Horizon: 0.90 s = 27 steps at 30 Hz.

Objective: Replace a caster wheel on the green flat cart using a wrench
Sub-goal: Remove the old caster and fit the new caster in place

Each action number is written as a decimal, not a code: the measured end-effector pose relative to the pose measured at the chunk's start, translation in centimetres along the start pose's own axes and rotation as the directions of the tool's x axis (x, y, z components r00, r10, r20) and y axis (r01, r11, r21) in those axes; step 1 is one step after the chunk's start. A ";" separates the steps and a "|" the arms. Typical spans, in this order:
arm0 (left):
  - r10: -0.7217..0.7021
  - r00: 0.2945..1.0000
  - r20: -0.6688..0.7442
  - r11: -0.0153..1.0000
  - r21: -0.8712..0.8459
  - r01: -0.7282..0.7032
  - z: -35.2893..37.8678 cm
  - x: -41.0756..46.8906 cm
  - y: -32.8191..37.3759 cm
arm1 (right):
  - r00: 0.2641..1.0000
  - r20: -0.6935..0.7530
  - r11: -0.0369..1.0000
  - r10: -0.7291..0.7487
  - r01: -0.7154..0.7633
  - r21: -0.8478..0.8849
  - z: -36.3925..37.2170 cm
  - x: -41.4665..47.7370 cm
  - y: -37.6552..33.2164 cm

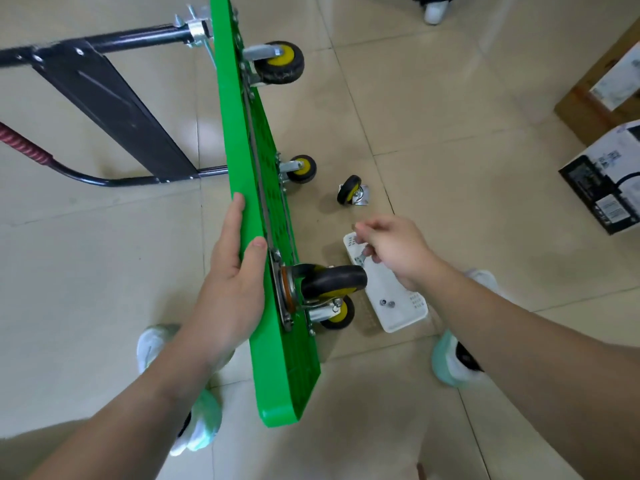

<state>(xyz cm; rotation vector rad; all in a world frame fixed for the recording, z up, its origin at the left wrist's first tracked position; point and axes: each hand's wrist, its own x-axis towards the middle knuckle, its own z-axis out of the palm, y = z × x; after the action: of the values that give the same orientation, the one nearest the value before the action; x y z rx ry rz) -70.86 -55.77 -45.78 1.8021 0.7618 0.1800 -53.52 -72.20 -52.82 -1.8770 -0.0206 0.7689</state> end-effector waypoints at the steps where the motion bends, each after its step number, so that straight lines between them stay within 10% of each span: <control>1: -0.001 1.000 0.004 1.000 -0.008 0.001 0.0 0.0 0.0 | 0.995 0.063 0.997 -0.076 0.077 -0.024 0.6 -0.9 -1.9; 8: 0.013 1.000 0.019 1.000 -0.016 -0.012 0.0 0.2 -0.2 | 0.892 0.348 0.808 -0.287 0.421 -0.412 5.2 -5.2 -7.3; 27: 0.009 1.000 0.025 1.000 -0.012 -0.009 -0.1 0.3 0.0 | 0.903 0.320 0.914 -0.285 0.357 -0.193 6.1 -5.0 -5.3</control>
<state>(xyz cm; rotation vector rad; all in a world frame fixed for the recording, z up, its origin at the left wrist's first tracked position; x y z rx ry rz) -70.69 -55.49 -45.82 1.7937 0.7335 0.1669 -58.87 -66.63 -47.36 -1.9106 -0.6261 0.8249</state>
